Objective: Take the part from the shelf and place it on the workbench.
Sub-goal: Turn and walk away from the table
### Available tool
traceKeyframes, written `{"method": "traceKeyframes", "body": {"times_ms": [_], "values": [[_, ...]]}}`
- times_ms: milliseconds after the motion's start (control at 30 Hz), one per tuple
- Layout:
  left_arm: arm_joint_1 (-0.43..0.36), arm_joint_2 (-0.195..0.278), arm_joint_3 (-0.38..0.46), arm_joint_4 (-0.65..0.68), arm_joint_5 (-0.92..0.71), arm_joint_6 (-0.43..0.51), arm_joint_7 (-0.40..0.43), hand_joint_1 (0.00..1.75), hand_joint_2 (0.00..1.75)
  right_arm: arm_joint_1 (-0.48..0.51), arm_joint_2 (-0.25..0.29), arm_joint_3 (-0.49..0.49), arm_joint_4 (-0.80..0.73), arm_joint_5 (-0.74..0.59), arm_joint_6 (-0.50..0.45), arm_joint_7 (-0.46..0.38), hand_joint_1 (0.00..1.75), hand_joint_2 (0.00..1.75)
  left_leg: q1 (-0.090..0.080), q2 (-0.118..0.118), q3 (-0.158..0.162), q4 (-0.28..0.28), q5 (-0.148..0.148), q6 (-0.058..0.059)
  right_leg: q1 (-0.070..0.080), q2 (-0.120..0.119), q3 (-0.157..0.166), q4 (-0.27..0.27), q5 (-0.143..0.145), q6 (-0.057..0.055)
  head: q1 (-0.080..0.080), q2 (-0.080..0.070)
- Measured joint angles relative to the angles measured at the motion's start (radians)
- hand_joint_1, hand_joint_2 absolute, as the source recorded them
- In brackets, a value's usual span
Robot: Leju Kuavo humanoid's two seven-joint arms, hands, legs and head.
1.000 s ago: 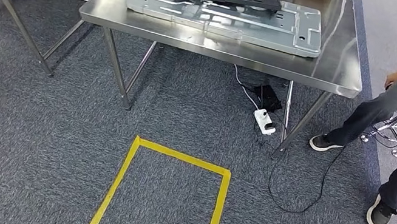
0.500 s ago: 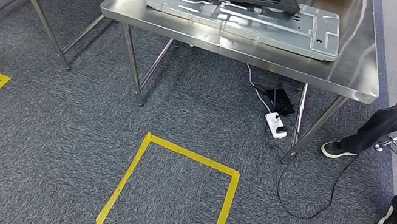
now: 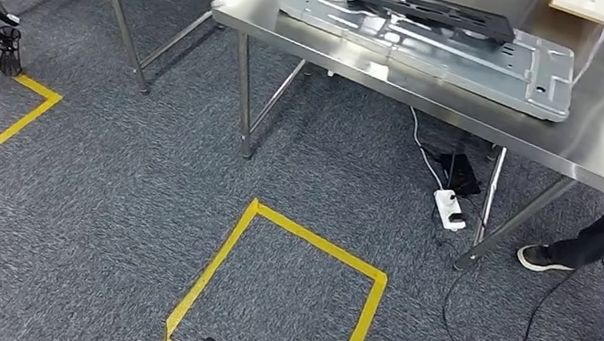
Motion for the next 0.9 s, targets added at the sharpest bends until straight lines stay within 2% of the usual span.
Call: {"method": "traceKeyframes", "body": {"times_ms": [67, 133, 167, 200, 233, 267, 333, 367, 400, 467, 500, 533, 600, 667, 700, 733, 767, 833, 867, 900], "values": [[-0.003, 0.0, -0.002, 0.0, -0.002, 0.0, 0.003, 0.0, 0.0, -0.002, 0.001, 0.024, 0.001, 0.01, 0.008, 0.003, 0.0, 0.0, -0.001, -0.016, -0.001, -0.005, 0.007, 0.018, -0.003, 0.04, -0.035, 0.078, -0.051, 0.002, 0.004, 0.0], [-0.006, -0.002, -0.003, 0.0, -0.003, -0.001, 0.004, 0.0, 0.0, -0.002, 0.001, 0.042, 0.002, 0.014, 0.015, 0.005, 0.0, 0.0, -0.006, -0.036, -0.005, -0.004, 0.01, 0.029, 0.002, 0.067, -0.096, 0.213, -0.113, -0.004, 0.006, 0.0], [-0.006, -0.004, -0.004, 0.0, -0.004, -0.002, 0.005, 0.0, 0.0, -0.001, 0.001, 0.05, 0.003, 0.015, 0.016, 0.005, 0.0, 0.0, -0.009, -0.049, -0.006, -0.003, 0.011, 0.032, 0.005, 0.072, -0.119, 0.262, -0.125, -0.007, 0.007, 0.0], [-0.006, -0.004, -0.004, 0.0, -0.005, -0.002, 0.005, 0.0, 0.0, -0.001, 0.001, 0.056, 0.003, 0.015, 0.017, 0.006, 0.0, 0.0, -0.011, -0.062, -0.007, -0.002, 0.011, 0.033, 0.008, 0.075, -0.127, 0.278, -0.119, -0.011, 0.006, 0.0], [-0.005, -0.004, -0.005, 0.0, -0.005, -0.002, 0.006, 0.0, 0.0, -0.001, 0.0, 0.062, 0.004, 0.015, 0.017, 0.007, 0.0, 0.0, -0.013, -0.077, -0.007, 0.0, 0.012, 0.033, 0.009, 0.079, -0.116, 0.255, -0.095, -0.015, 0.006, 0.0], [-0.005, -0.005, -0.005, 0.0, -0.006, -0.002, 0.007, 0.0, 0.0, -0.001, 0.0, 0.067, 0.005, 0.015, 0.017, 0.007, 0.0, 0.0, -0.014, -0.091, -0.007, 0.004, 0.011, 0.033, 0.01, 0.09, -0.089, 0.197, -0.059, -0.019, 0.006, 0.0], [-0.006, -0.006, -0.006, 0.0, -0.007, -0.002, 0.007, 0.0, 0.0, -0.002, 0.0, 0.073, 0.006, 0.015, 0.017, 0.007, 0.0, 0.0, -0.015, -0.116, -0.013, 0.015, 0.009, 0.029, 0.009, 0.136, -0.032, 0.072, -0.013, -0.026, 0.006, 0.0], [-0.008, -0.007, -0.006, 0.0, -0.008, -0.002, 0.007, 0.0, 0.0, -0.002, 0.0, 0.076, 0.006, 0.015, 0.017, 0.007, 0.0, 0.0, -0.016, -0.127, -0.017, 0.019, 0.009, 0.026, 0.008, 0.154, -0.015, 0.033, -0.005, -0.028, 0.005, 0.0], [-0.009, -0.007, -0.006, 0.0, -0.009, -0.002, 0.007, 0.0, 0.0, -0.002, 0.0, 0.079, 0.007, 0.015, 0.017, 0.007, 0.0, 0.0, -0.015, -0.138, -0.021, 0.021, 0.01, 0.02, 0.009, 0.161, -0.009, 0.018, -0.007, -0.029, 0.006, 0.0], [-0.007, -0.007, -0.006, 0.0, -0.01, -0.002, 0.007, 0.0, 0.0, -0.003, 0.001, 0.086, 0.007, 0.015, 0.017, 0.006, 0.0, 0.0, -0.011, -0.155, -0.028, 0.019, 0.014, 0.009, 0.009, 0.141, -0.004, 0.009, -0.002, -0.036, 0.006, 0.0], [-0.005, -0.007, -0.006, 0.0, -0.011, -0.001, 0.008, 0.0, 0.0, -0.003, 0.001, 0.089, 0.008, 0.015, 0.017, 0.006, 0.0, 0.0, -0.011, -0.146, -0.034, 0.026, 0.01, 0.004, 0.008, 0.129, 0.0, 0.004, 0.001, -0.041, 0.006, 0.0], [-0.004, -0.006, -0.007, 0.0, -0.011, -0.001, 0.008, 0.0, 0.0, -0.004, 0.001, 0.091, 0.008, 0.015, 0.016, 0.006, 0.0, 0.0, -0.011, -0.125, -0.045, 0.047, -0.004, -0.001, 0.006, 0.117, 0.004, -0.003, 0.006, -0.047, 0.002, 0.0], [-0.005, -0.007, -0.007, 0.0, -0.012, -0.001, 0.007, 0.0, 0.0, -0.004, 0.002, 0.094, 0.009, 0.016, 0.016, 0.005, 0.0, 0.0, -0.01, -0.068, -0.091, 0.143, -0.058, -0.013, 0.007, 0.09, 0.007, -0.009, 0.01, -0.053, -0.004, 0.0], [-0.009, -0.008, -0.007, 0.0, -0.012, -0.001, 0.006, 0.0, 0.0, -0.003, 0.002, 0.1, 0.011, 0.017, 0.016, 0.005, 0.0, 0.0, -0.001, -0.043, -0.146, 0.258, -0.105, -0.024, 0.009, 0.059, 0.007, -0.009, 0.008, -0.054, -0.007, 0.0], [-0.01, -0.008, -0.007, 0.0, -0.013, -0.001, 0.006, 0.0, 0.0, -0.002, 0.002, 0.103, 0.012, 0.017, 0.016, 0.005, 0.0, 0.0, 0.003, -0.038, -0.155, 0.281, -0.105, -0.028, 0.009, 0.044, 0.007, -0.009, 0.007, -0.053, -0.007, 0.0], [-0.01, -0.008, -0.007, 0.0, -0.013, -0.001, 0.006, 0.0, 0.0, -0.002, 0.002, 0.106, 0.012, 0.018, 0.016, 0.005, 0.0, 0.0, 0.007, -0.034, -0.146, 0.265, -0.088, -0.031, 0.008, 0.031, 0.008, -0.009, 0.005, -0.052, -0.007, 0.0], [-0.009, -0.008, -0.007, 0.0, -0.013, -0.001, 0.006, 0.0, 0.0, -0.003, 0.002, 0.109, 0.013, 0.019, 0.017, 0.005, 0.0, 0.0, 0.009, -0.027, -0.118, 0.213, -0.057, -0.032, 0.008, 0.019, 0.011, -0.009, 0.003, -0.05, -0.007, 0.0], [-0.009, -0.008, -0.009, 0.0, -0.013, -0.001, 0.008, 0.0, 0.0, -0.004, 0.002, 0.115, 0.013, 0.02, 0.017, 0.005, 0.0, 0.0, 0.005, 0.011, -0.046, 0.077, -0.007, -0.029, 0.008, -0.001, 0.016, -0.009, -0.003, -0.042, -0.007, 0.0], [-0.01, -0.008, -0.01, 0.0, -0.013, -0.001, 0.008, 0.0, 0.0, -0.004, 0.002, 0.117, 0.013, 0.02, 0.017, 0.005, 0.0, 0.0, 0.0, 0.027, -0.023, 0.031, 0.004, -0.025, 0.01, -0.011, 0.018, -0.009, -0.005, -0.036, -0.006, 0.0], [-0.011, -0.008, -0.012, 0.0, -0.013, -0.001, 0.008, 0.0, 0.0, -0.005, 0.002, 0.12, 0.013, 0.021, 0.017, 0.005, 0.0, 0.0, -0.005, 0.036, -0.013, 0.009, 0.005, -0.02, 0.012, -0.019, 0.02, -0.009, -0.008, -0.031, -0.005, 0.0]]}}
